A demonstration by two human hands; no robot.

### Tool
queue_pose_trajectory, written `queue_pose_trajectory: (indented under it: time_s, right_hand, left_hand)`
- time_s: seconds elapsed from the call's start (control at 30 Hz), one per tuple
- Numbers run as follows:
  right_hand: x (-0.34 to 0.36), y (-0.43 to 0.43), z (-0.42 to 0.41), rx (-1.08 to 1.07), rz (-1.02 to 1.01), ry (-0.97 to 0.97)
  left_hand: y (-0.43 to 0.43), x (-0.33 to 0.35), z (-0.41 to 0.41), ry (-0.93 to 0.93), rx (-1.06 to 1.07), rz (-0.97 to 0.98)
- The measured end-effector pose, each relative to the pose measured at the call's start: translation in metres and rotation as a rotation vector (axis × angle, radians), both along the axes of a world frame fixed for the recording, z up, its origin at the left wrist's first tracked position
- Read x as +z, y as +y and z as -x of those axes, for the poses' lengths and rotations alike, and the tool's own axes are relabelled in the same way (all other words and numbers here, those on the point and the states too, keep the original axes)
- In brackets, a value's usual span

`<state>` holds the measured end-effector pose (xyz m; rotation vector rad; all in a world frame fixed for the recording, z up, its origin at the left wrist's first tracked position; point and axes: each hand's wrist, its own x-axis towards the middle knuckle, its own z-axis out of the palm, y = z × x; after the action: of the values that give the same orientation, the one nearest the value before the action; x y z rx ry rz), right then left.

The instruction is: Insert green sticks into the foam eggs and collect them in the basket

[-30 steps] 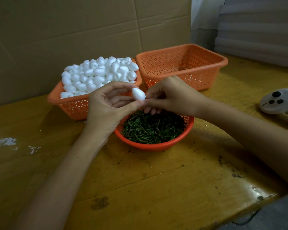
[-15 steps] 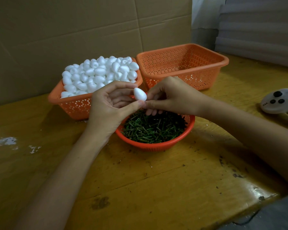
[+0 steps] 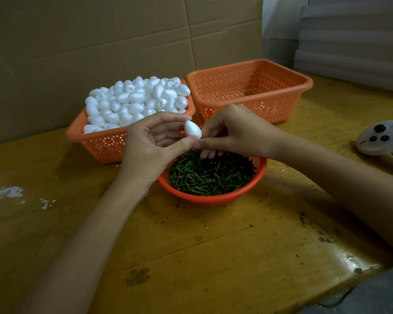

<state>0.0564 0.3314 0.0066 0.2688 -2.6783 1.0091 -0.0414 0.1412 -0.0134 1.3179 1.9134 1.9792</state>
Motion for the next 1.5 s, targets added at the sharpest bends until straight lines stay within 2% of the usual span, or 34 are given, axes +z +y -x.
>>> queue_pose_trajectory:
  time_s: [1.1,1.5]
  right_hand:
    - [-0.0037,0.0033,0.0033,0.006,0.050,-0.002]
    - [-0.0025,0.0064,0.0053,-0.042,0.145,0.084]
  left_hand:
    - [-0.0016,-0.0009,0.0001,0.025,0.021,0.041]
    - [0.0020,-0.0031,-0.0005,-0.001,0.053,-0.009]
